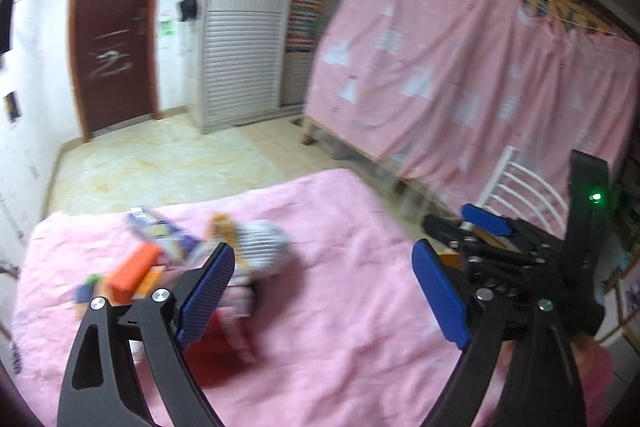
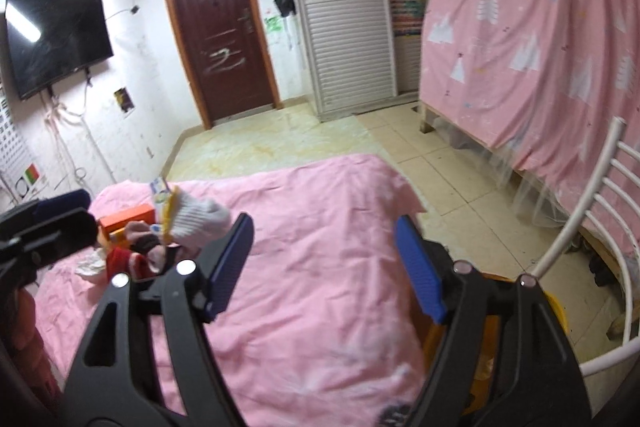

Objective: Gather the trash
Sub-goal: 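Move both tools back over the bed clutter, then grasp the white tissue with the left gripper while the right grasps the red knit item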

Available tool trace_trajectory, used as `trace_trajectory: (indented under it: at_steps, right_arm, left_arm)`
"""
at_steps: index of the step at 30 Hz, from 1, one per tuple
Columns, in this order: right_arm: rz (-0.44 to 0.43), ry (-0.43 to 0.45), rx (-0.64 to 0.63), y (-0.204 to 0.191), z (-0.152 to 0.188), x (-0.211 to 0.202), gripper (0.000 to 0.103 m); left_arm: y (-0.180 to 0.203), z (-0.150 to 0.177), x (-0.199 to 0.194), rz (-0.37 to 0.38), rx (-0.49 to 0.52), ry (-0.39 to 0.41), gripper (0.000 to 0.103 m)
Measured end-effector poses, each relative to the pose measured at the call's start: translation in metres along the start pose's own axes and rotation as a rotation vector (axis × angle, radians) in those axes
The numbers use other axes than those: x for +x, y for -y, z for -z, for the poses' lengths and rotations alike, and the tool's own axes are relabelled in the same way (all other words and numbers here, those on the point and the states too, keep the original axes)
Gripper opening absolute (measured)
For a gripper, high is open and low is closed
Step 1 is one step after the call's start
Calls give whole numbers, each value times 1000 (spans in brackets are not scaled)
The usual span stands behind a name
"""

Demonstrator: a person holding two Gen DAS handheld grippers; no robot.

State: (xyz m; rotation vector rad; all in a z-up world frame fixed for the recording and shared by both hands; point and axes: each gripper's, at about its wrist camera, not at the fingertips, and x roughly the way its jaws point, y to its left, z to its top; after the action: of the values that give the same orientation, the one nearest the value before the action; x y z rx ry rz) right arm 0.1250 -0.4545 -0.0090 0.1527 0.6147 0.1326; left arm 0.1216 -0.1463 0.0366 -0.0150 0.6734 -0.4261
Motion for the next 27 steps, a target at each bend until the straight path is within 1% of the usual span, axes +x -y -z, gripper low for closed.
trace_trajectory:
  at_steps: [6, 10, 11, 17, 23, 25, 26, 27]
  right_arm:
    - [-48, -29, -55, -41, -9, 23, 71]
    - [-89, -54, -71, -62, -14, 40, 71]
    - [-101, -63, -74, -68, -15, 45, 71]
    - [-141, -100, -86, -97, -16, 63, 71]
    - [-184, -132, -133, -123, 0, 59, 71]
    - [-201, -152, -138, -128, 7, 58, 74]
    - [-216, -168, -142, -131, 12, 57, 80]
    - [-231, -183, -147, -135, 17, 57, 82]
  left_arm:
    - [-70, 2, -23, -111, -88, 26, 81]
    - [-105, 6, -38, -162, -134, 34, 81]
    - [-108, 7, -39, -168, -138, 33, 81]
    - [-146, 23, -46, -186, -195, 5, 81]
    - [-162, 50, -30, -178, -216, -64, 81]
    - [-167, 59, -22, -165, -230, -98, 81]
    - [-167, 62, -16, -160, -237, -113, 81]
    - [-171, 66, -9, -145, -254, -141, 81]
